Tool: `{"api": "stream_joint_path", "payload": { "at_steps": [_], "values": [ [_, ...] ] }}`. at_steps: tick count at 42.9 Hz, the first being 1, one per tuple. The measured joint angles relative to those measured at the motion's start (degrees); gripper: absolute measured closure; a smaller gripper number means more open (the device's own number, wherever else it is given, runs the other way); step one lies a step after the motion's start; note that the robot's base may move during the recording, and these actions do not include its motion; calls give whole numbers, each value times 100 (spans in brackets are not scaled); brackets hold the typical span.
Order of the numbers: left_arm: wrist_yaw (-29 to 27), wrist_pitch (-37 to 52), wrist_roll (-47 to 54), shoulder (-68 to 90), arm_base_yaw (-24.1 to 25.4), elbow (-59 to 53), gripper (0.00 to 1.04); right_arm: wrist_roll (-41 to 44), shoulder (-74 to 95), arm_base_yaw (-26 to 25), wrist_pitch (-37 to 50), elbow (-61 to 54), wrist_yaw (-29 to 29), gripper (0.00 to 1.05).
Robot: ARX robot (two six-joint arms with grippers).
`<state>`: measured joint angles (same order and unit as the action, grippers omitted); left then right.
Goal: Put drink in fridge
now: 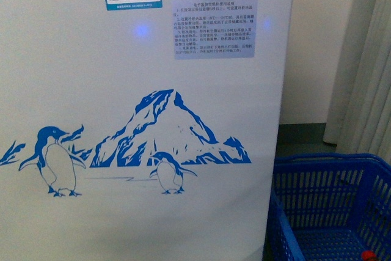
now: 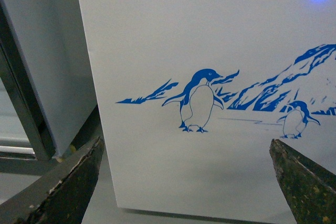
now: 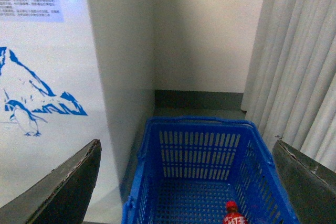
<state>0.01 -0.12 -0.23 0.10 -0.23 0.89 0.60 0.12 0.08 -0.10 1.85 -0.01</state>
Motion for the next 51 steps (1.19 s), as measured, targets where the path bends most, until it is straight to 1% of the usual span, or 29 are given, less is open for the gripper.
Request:
{"api": "stream_joint_path", "payload": {
  "at_steps": [18,20,22,23,25,27,30,31,33,36,38,42,47,51],
  "values": [
    [0,0,0,0,0,0,8,0,9,0,-2,2,7,7],
    [0,0,-2,0,2,0,8,-42,179,42,-291,79,236,7],
    [-4,0,0,0,0,0,8,-35,658,42,-1054,391,487,7],
    [-2,0,0,0,2,0,8,26,1204,-87,-1480,619,562,7],
    [4,0,0,0,2,0,8,155,2166,-393,-1565,828,358,7],
    [-4,0,0,0,2,0,8,356,3095,-721,-1228,957,247,7],
    [0,0,0,0,2,0,8,654,4721,-1235,-385,1283,142,7],
    [0,0,0,0,2,0,8,704,5093,-1318,-240,1373,151,7],
    [0,0,0,0,2,0,8,918,6100,-1456,350,1589,240,7],
    [0,0,0,0,2,0,8,1178,7447,-1504,1064,1825,330,7],
    [0,0,0,0,2,0,8,1279,8362,-1526,1506,1996,498,7],
    [0,0,0,0,2,0,8,1408,9873,-1543,2190,2435,741,7],
    [0,0,0,0,2,0,8,1539,11492,-1528,2830,3005,1029,7],
    [0,0,0,0,2,0,8,1600,12601,-1495,3156,3423,1263,7]
  ]
}}
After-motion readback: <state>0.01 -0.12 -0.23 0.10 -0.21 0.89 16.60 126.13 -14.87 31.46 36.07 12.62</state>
